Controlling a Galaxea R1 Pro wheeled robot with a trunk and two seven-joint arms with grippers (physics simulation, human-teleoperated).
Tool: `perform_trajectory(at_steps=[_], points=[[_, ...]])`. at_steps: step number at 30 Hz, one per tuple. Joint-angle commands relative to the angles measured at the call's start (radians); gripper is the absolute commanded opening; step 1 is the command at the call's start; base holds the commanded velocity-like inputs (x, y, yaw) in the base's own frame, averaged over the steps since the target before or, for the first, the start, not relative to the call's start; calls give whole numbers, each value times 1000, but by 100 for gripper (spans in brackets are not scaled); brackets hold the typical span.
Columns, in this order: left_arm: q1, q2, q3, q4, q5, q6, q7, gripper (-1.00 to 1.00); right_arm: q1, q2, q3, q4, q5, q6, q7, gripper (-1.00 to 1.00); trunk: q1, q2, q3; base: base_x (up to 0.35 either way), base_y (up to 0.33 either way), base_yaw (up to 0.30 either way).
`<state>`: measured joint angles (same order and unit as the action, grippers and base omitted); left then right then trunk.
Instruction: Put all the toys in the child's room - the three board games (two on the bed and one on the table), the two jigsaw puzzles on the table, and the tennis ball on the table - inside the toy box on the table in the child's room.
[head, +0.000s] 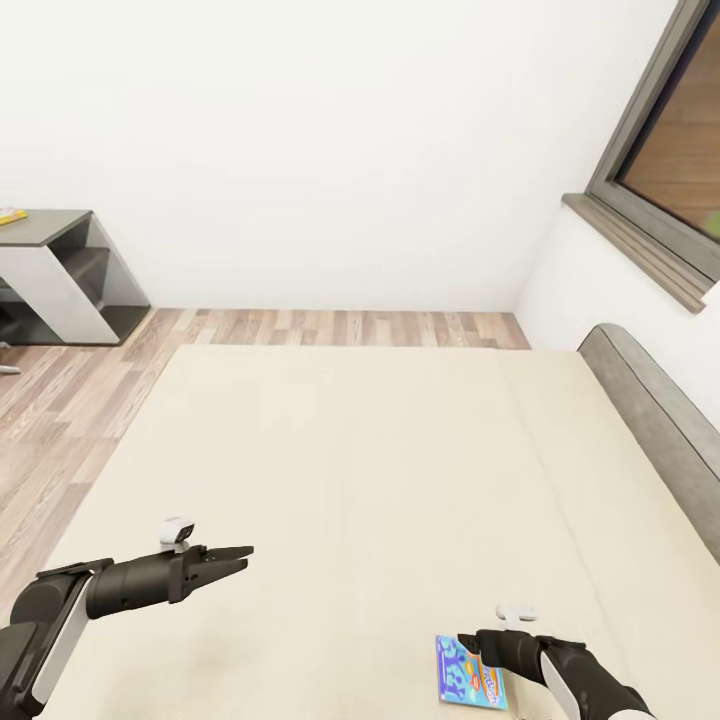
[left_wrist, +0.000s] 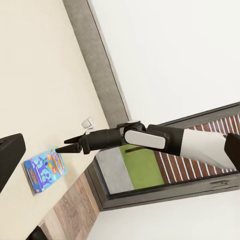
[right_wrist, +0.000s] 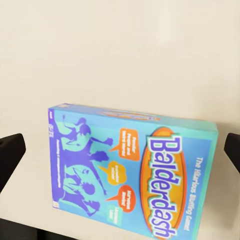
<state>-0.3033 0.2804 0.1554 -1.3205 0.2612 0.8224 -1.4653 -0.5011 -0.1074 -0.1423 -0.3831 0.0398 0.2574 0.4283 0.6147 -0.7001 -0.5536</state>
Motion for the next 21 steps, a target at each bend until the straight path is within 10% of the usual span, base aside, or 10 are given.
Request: perform_trajectory(at_steps=[1,21], points=[[0,0,0,0,1,11,-3,100,0,1,-9,-2,4,8,7,100,0,-1,-2,0,0,0],[0,0,0,1,1,11,4,100,-1,-1,-8,-2,5,10,7,100,0,-1,-33,0,0,0]])
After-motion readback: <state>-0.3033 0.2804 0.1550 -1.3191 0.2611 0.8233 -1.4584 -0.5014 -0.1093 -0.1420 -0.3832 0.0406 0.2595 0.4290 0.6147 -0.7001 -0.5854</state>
